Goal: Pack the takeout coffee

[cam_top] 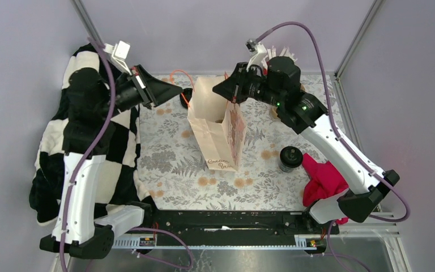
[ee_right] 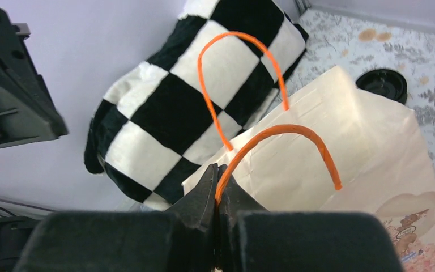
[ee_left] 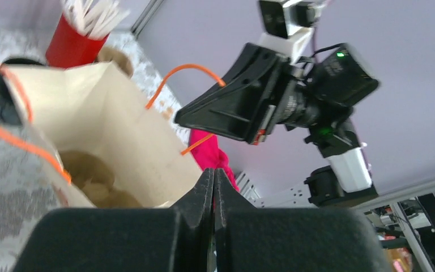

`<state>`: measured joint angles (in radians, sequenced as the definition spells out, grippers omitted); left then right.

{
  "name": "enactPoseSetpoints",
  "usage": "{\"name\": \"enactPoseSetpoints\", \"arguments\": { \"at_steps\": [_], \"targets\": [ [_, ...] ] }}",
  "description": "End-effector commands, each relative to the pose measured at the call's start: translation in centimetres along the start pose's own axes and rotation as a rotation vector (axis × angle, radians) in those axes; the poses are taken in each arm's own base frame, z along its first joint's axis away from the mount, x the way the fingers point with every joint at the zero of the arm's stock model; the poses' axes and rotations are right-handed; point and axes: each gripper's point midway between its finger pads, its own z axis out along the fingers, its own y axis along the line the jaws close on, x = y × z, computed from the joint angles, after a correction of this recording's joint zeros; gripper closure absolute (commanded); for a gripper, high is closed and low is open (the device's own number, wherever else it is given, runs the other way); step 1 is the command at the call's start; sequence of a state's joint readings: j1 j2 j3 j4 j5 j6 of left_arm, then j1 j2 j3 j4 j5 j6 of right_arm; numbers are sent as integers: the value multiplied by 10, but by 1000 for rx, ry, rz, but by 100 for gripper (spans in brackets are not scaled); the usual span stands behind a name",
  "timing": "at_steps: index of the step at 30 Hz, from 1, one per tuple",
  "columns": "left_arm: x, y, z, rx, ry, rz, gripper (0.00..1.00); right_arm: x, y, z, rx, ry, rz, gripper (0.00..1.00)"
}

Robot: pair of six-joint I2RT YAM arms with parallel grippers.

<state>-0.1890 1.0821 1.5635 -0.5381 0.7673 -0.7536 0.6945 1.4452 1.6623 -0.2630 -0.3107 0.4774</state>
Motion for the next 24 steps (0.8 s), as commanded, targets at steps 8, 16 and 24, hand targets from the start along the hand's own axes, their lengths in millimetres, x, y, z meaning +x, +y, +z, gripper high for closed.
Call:
{"name": "enactPoseSetpoints", "arguments": {
  "at_steps": [8,16,24],
  "targets": [
    [-29,-24,-9,-3,-87,80,52,-60,48,-19,-112,-164,-23,100],
    [26,83,-36,-455,-40,6,2,-48,33,-13,-76,-151,-17,100],
    [46,122,-61,-635,-114,-32,1,-28,24,3,-84,-91,11,100]
  ]
}}
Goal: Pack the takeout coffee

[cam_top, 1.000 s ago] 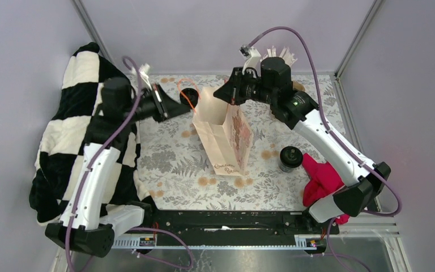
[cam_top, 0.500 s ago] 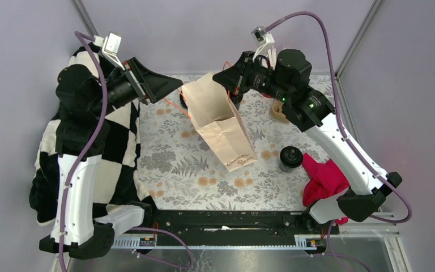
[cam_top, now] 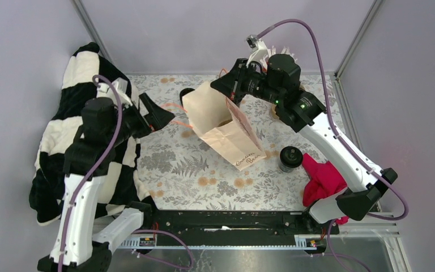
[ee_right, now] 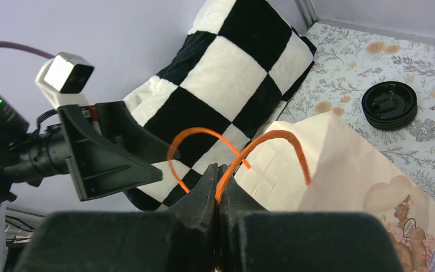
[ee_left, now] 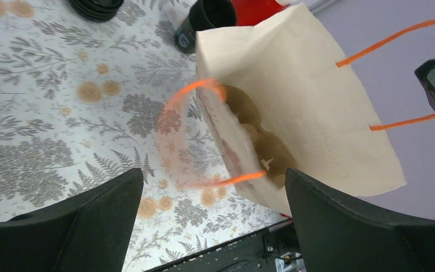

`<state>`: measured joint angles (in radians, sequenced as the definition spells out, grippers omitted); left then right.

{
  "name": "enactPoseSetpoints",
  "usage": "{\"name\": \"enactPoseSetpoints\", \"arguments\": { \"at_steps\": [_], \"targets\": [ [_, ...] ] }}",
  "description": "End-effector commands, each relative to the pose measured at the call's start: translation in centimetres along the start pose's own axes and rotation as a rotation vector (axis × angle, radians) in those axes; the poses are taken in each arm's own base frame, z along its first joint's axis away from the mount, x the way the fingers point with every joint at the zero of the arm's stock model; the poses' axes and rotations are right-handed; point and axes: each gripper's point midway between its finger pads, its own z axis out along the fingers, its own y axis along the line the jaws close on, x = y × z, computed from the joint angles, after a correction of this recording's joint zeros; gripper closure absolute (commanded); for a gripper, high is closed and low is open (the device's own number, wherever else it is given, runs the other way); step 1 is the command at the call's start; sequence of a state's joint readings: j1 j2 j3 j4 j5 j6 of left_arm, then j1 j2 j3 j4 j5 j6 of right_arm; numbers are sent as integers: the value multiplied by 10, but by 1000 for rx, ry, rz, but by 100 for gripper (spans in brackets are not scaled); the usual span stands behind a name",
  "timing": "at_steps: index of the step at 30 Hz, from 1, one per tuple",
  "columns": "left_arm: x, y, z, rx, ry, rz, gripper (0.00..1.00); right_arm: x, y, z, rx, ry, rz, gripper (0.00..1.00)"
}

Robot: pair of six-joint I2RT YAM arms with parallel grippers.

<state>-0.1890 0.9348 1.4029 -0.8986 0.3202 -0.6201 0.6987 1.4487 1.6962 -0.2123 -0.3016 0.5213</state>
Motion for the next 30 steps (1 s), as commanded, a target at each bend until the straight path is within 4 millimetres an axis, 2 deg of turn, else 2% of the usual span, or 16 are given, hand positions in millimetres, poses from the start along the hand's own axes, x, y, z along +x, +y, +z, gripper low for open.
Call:
{"name": "enactPoseSetpoints", "arguments": {
  "at_steps": [1,5,7,10,14,17,20,22,25,30],
  "targets": [
    [-8,23,0,-96,-97,9,1,-5,9,5,-53,-19,-6,100],
    [-6,32,17,-131,-56,-14,1,-4,10,4,-58,-17,-7,100],
    [0,20,26,-56,-10,-48,1,-4,9,2,-51,-19,-13,100],
    [6,-7,33,119,11,-91,7,-1,8,1,-53,-17,-11,100],
    [-5,-20,30,166,-23,-98,11,4,9,3,-66,0,-4,100],
    [-16,-28,22,184,-59,-71,3,6,8,1,-67,9,-10,100],
    [-29,-42,13,234,-112,-36,1,8,8,0,-66,13,-10,100],
    [-36,-39,14,201,-137,-35,1,8,9,0,-72,14,-10,100],
    [-40,-28,27,132,-119,-71,4,6,13,-2,-84,8,-11,100],
    [-41,-22,40,103,-99,-101,24,1,17,-5,-91,-4,-16,100]
  ]
}}
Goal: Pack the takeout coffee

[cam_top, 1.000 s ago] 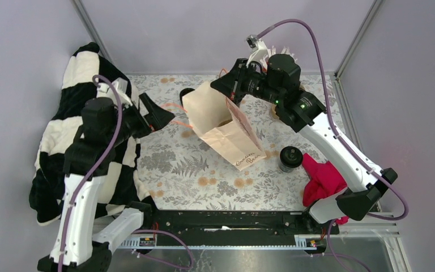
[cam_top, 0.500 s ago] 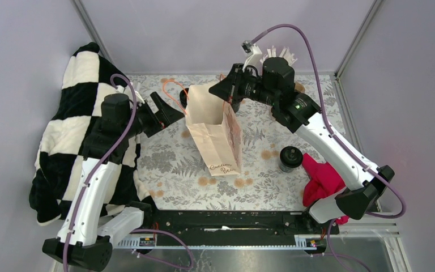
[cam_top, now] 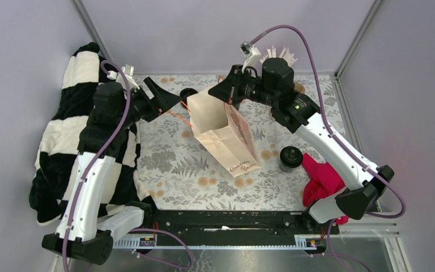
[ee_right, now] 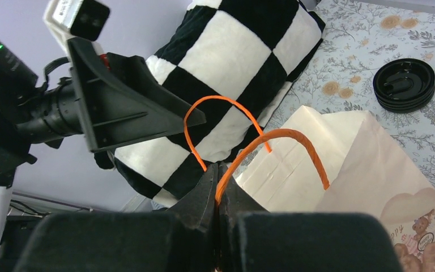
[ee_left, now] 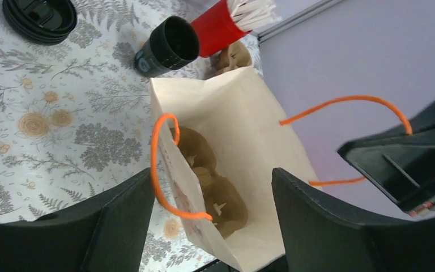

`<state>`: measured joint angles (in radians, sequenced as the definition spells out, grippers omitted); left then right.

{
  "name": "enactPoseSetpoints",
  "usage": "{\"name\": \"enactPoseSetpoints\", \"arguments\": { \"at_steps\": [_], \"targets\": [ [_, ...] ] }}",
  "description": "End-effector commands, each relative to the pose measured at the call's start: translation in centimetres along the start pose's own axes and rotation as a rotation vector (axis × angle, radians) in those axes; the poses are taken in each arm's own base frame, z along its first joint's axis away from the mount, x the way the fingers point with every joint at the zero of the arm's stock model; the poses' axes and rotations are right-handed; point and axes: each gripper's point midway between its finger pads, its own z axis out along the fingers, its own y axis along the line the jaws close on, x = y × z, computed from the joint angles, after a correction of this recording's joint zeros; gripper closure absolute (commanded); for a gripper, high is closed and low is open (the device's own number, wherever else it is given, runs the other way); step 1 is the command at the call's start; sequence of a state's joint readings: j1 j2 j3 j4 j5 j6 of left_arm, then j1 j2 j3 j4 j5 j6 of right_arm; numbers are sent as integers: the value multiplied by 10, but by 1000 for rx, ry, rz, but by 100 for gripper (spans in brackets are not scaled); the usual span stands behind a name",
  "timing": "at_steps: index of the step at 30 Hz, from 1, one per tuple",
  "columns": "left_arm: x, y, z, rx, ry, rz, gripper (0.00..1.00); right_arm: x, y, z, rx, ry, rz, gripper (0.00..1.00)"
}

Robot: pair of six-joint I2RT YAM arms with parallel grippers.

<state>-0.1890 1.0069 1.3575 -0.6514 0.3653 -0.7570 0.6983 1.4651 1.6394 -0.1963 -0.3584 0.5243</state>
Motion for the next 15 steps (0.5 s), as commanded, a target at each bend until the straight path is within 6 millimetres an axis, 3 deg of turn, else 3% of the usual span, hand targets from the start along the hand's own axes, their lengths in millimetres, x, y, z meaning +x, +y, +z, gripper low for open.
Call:
{"name": "enactPoseSetpoints", "arguments": {
  "at_steps": [1,4,5,8,11,13,15],
  "targets": [
    [-11,0,7,-14,-35,-6,26,-25,28,-16,-72,-80,-42,100],
    [-8,6,10,-22,-28,-10,34,-25,28,-18,-73,-86,-42,100],
    [-7,6,11,-19,-27,-8,42,-25,28,-18,-73,-86,-41,100],
    [-11,-2,12,15,-33,15,79,-23,26,-16,-72,-81,-50,100],
    [-31,-34,5,115,-63,80,100,-27,22,-16,-40,-73,-98,100],
    [-52,-76,-13,228,-110,120,100,-38,30,-20,-46,-73,-144,100],
    [-66,-115,-35,348,-146,133,100,-54,51,-30,-93,-104,-173,100]
  ]
}}
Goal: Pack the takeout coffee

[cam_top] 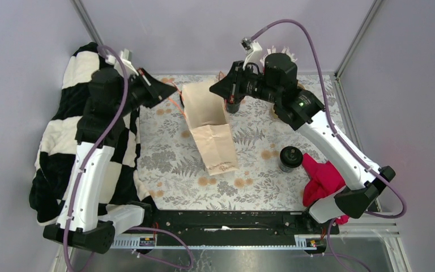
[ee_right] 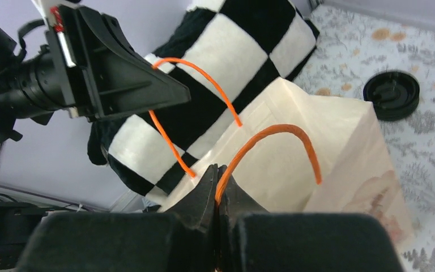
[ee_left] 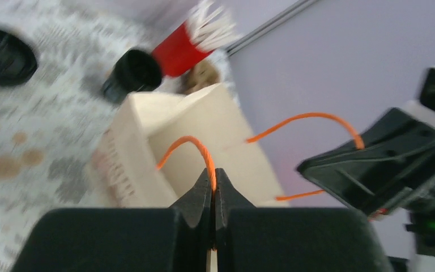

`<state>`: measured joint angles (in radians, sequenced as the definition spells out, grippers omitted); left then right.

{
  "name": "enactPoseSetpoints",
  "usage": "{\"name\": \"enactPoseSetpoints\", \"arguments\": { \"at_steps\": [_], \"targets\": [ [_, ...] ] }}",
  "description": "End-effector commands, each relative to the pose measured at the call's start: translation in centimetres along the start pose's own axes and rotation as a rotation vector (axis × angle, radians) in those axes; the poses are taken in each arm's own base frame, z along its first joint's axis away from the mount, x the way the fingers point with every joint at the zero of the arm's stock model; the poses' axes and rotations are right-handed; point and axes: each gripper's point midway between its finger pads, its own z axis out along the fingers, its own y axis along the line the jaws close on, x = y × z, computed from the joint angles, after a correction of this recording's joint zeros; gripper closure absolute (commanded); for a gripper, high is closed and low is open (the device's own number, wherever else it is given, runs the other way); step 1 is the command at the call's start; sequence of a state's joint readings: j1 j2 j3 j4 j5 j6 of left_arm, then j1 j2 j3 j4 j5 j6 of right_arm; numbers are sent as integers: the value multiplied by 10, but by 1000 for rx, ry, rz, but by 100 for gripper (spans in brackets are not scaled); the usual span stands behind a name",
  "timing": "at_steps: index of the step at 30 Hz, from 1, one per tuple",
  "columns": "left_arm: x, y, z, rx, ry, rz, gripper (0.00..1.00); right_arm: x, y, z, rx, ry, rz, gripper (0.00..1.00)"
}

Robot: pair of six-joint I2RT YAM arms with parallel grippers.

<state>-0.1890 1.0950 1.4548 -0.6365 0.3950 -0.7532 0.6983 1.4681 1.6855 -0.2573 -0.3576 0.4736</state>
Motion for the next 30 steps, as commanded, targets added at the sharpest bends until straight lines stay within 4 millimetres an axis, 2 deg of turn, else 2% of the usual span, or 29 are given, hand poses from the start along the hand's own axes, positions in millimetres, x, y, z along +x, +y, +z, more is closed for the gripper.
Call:
{"name": "enactPoseSetpoints", "arguments": {
  "at_steps": [1,3,5,8,10,11,13,17,19,20,21,23,25,27,29,30],
  "targets": [
    [-57,-115,-56,352,-174,127,100,-57,52,-29,-117,-135,-125,100],
    [-66,-133,-75,395,-223,129,100,-61,59,-33,-146,-167,-94,100],
    [-69,-138,-84,401,-251,128,100,-57,58,-32,-164,-184,-47,100],
    [-65,-129,-84,369,-254,111,100,-49,54,-27,-178,-198,30,100],
    [-56,-113,-78,330,-237,100,100,-42,49,-22,-186,-203,70,100],
    [-47,-99,-71,299,-219,84,100,-36,44,-18,-179,-195,89,100],
    [-21,-54,-48,188,-165,36,100,-18,27,-8,-142,-168,128,100],
    [40,43,-10,-32,-51,-60,100,41,-25,19,-35,-76,203,100],
    [65,75,2,-79,0,-99,100,71,-47,33,8,-7,238,100],
    [73,80,7,-70,23,-110,100,80,-53,38,23,33,237,100],
    [73,80,11,-51,39,-119,100,85,-55,42,28,75,229,100],
    [57,47,12,66,56,-94,100,74,-43,40,8,107,197,100],
    [25,1,2,173,35,-25,100,43,-20,28,-33,58,136,100],
    [-7,-46,-18,260,-27,42,100,11,-2,8,-34,-12,64,100],
    [-26,-77,-37,327,-75,86,100,-13,12,-10,-32,-76,21,100],
    [-30,-86,-44,347,-91,96,100,-21,17,-18,-33,-103,9,100]
  ]
}}
